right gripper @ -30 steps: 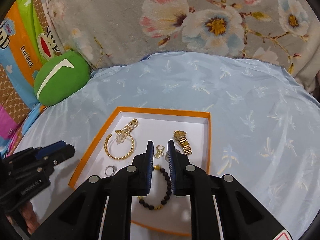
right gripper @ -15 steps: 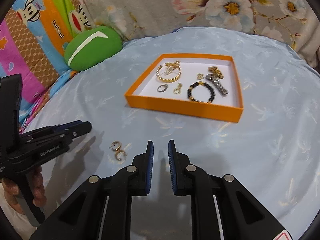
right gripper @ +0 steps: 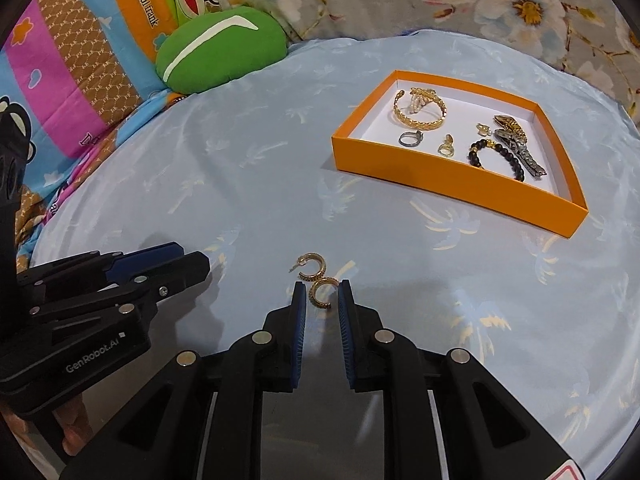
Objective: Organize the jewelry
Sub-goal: 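Move both tools back to the remaining gold hoop earrings, then grasp a gold hoop earring with the right tool while the left tool grasps the other hoop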
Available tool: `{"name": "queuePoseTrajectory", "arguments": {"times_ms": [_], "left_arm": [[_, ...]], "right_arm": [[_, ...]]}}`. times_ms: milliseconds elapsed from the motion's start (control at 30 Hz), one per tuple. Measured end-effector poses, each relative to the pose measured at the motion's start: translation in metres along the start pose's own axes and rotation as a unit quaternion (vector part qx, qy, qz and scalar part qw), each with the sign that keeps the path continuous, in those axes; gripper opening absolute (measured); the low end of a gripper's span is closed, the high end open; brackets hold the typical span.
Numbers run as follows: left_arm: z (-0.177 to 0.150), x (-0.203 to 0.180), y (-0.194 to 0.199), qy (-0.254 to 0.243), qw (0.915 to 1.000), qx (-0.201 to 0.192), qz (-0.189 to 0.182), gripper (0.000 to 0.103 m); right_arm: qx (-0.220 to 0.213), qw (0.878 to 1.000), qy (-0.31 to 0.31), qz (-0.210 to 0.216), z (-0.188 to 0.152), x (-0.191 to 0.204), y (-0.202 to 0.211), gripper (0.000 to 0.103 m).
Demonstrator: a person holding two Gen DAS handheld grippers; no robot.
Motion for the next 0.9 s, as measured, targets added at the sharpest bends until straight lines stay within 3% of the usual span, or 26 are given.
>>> {"name": "queuePoseTrajectory", "arguments": {"times_ms": [367, 500, 667, 733, 900], "left_arm": [[0.001, -0.01, 0.0, -0.007, 0.9999, 0.0, -0.01, 0.027], [0.001, -0.012, 0.0, -0.008, 0.9999, 0.0, -0.012, 0.027], [0.001, -0.013, -0.002, -0.008, 0.9999, 0.003, -0.012, 0.027], [0.001, -0.013, -0.002, -0.009, 0.9999, 0.003, -0.011, 0.027], [0.001, -0.017, -0.005, -0.012, 0.9998, 0.005, -0.014, 0.027]], "right_arm": [[-0.005, 1.0, 0.001, -0.018, 0.002, -0.003, -0.003, 0.016], [-0.007, 1.0, -0.002, -0.018, 0.004, -0.006, -0.004, 0.023], [-0.005, 1.0, 0.006, -0.017, 0.006, -0.004, -0.008, 0.024], [-0.004, 1.0, 0.008, -0.021, 0.006, -0.004, -0.008, 0.019], [-0.007, 1.0, 0.006, -0.024, 0.005, -0.005, -0.006, 0.018]]}}
Point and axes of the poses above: each gripper's, at about its wrist camera, not at the fingertips, and y roughly against the way its jaws point, x to its left, z to its top, the point moved 3 cm from there along -y, roughly the way its jaws point, and after that the axes turned 6 degrees about y, right-handed, at the moved point
